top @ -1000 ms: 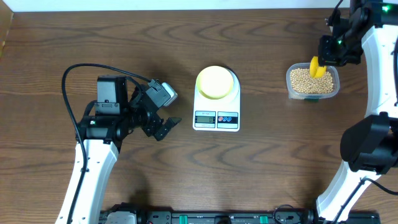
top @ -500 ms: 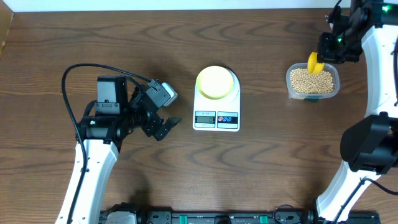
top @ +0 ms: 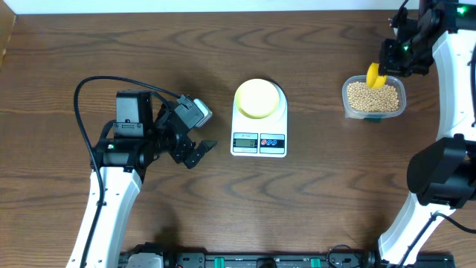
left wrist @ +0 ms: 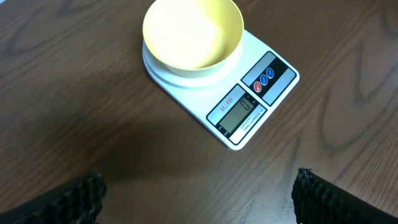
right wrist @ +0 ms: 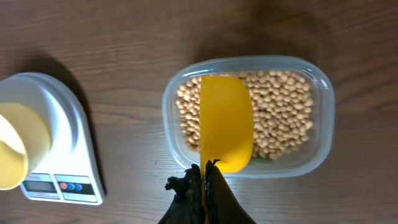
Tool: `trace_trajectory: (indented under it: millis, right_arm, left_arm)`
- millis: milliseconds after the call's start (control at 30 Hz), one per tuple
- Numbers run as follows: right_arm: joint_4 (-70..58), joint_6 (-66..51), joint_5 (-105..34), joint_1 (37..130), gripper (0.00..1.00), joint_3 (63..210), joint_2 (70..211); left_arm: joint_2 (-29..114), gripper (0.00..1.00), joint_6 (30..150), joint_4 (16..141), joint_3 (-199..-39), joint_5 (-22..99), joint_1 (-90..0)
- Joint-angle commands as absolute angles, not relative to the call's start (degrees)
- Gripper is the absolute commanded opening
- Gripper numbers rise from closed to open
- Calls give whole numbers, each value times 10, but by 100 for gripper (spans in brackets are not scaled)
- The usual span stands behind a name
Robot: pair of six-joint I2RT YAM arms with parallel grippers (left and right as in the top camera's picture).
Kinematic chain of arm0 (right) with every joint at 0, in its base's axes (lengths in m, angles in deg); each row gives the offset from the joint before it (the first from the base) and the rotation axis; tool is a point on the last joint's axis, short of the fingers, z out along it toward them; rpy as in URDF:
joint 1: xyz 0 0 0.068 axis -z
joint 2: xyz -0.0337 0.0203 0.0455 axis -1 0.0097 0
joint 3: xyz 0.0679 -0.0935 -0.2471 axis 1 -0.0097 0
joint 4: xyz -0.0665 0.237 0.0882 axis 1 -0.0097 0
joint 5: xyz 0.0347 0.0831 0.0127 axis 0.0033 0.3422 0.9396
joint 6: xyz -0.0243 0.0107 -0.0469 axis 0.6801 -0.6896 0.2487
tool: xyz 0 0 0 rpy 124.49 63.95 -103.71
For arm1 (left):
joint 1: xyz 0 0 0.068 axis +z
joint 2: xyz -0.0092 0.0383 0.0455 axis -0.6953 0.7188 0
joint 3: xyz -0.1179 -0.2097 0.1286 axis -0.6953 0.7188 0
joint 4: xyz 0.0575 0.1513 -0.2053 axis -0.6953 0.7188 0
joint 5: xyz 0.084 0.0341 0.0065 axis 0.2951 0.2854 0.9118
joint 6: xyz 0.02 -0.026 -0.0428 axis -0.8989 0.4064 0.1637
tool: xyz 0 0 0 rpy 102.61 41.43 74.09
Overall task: Scoop item into bowl and weigh 50g on scale
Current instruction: 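Dip the yellow scoop into the soybeans with the right gripper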
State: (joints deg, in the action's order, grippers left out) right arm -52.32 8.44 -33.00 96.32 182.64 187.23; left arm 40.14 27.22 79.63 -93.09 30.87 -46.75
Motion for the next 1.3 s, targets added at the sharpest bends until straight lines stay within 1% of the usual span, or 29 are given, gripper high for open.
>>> trace_trajectory:
  millis: [0,100,333,733,1033,1267]
  right_arm:
    - [-528,101,-367,965,1,1825,1872]
    - [-528,109,-393,965,1,1825,1872]
    - [-528,179,-426,965,1,1813,1872]
    - [-506,191,-468,974,1,1762,1872]
    - [-491,218,-468,975,1,1754,1872]
    - [-466,225,-462,975,1,1709,1872]
  left_arm:
    - [403,98,279,797,-941,305,-469]
    - [403,98,279,797,-941,305,-469]
    - [403,98,280,797,-941,305,-469]
    - [403,98,280,797,-941,305,-469]
    - [403,98,280,797,-941,305,-469]
    - [403,98,280,797,-941,305,-469]
